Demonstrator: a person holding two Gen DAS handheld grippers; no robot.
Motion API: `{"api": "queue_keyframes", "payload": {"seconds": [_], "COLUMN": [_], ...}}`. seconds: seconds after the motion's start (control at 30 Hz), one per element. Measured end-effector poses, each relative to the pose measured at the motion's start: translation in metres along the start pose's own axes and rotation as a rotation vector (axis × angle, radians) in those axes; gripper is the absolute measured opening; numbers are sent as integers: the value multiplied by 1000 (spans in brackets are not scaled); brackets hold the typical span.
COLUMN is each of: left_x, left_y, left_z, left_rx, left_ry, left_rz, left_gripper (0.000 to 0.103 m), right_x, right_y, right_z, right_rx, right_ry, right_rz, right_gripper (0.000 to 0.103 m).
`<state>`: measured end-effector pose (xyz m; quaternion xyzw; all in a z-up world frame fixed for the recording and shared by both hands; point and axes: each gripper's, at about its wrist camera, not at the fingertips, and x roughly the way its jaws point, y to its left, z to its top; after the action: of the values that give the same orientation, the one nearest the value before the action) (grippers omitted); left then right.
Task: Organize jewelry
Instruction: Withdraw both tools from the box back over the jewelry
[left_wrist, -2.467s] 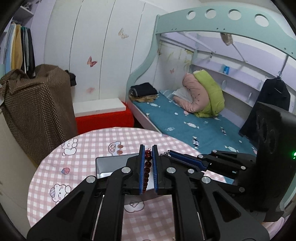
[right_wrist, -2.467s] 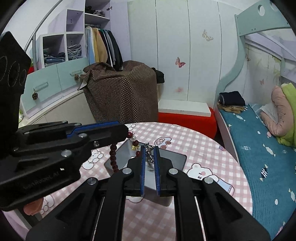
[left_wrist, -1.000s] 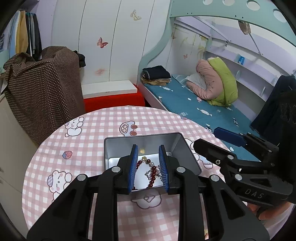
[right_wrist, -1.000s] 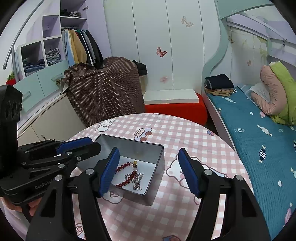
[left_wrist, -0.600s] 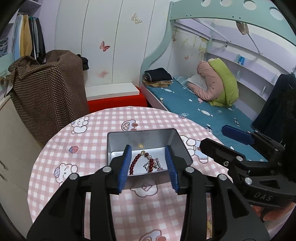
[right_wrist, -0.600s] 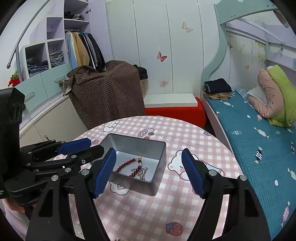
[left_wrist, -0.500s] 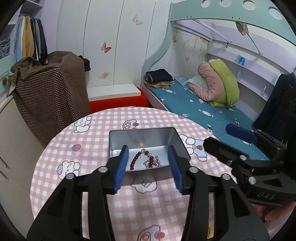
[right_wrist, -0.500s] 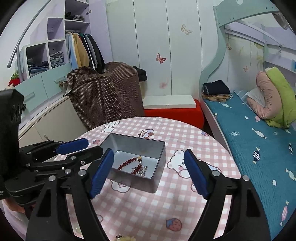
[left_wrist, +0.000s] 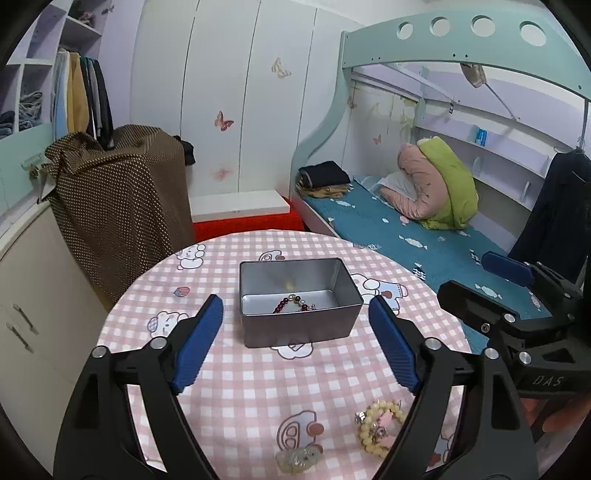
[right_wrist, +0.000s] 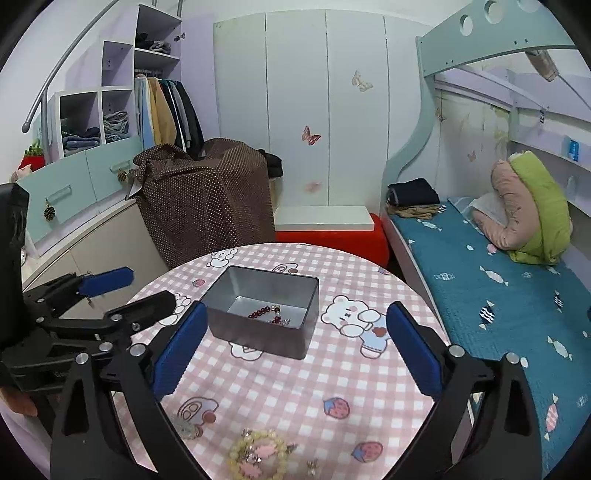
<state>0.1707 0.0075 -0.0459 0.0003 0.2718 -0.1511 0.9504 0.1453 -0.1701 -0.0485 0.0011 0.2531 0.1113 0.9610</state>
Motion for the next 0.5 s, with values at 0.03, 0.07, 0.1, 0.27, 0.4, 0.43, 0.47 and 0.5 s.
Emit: {"api": "queue_keyframes", "payload": {"seconds": [0.03, 0.07, 0.1, 0.27, 0.4, 0.43, 0.47, 0.5], "left_x": [-4, -8, -13, -28, -41, -42, -43, -44], "left_y": [0, 0, -1, -1, -1, -1, 0, 1], "left_z": [0, -1, -3, -12, -22, -25, -27, -30], "left_rx": [0, 0, 3, 5, -3, -4, -6, -8], "left_ry": [-5, -10, -16, -21, -15, -12, -7, -1], "left_rz": [1, 1, 3, 15, 16, 17, 15, 13], "left_gripper": [85, 87, 89, 90, 91, 91, 91, 91], "right_x": [-4, -7, -9, -24, -31, -33, -33, -34], "right_y": [1, 2, 2, 6, 10, 11, 12, 13], "right_z": [-2, -3, -4, -12, -19, -22, -24, -26], "right_rx": [2, 4, 7, 17, 19, 20, 22, 23], "right_ry": [-1, 0, 1, 3, 11, 15, 19, 23], "right_rz": [-2, -3, -5, -11, -13, -16, -16, -17], "right_gripper": [94, 95, 95, 96, 96, 96, 96, 96]}}
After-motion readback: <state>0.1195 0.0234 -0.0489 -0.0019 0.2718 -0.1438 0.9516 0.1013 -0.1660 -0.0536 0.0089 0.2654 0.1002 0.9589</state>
